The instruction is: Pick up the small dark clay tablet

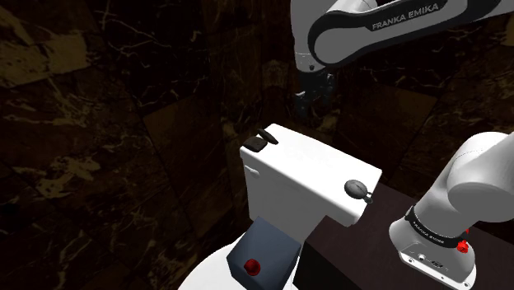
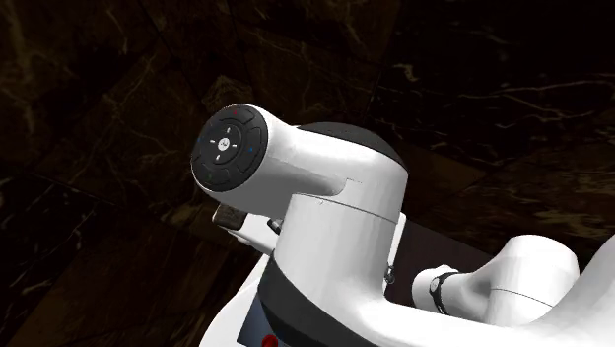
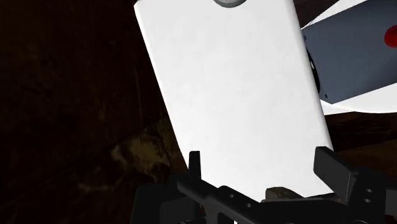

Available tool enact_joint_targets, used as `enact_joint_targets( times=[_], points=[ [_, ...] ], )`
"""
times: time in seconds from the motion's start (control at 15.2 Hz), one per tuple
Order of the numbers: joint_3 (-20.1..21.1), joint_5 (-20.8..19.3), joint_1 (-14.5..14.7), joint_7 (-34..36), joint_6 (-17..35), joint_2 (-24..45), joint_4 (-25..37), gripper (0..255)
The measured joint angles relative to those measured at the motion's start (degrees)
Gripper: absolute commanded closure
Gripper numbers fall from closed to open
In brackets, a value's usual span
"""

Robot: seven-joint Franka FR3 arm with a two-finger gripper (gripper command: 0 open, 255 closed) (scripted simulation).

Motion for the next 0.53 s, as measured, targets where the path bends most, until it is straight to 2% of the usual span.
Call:
enact_joint_targets(
  times=[0.53],
  points=[
    [4.59, -9.31, 0.66, 11.07, 0.97, 20.93, 13.15, 0]
  ],
)
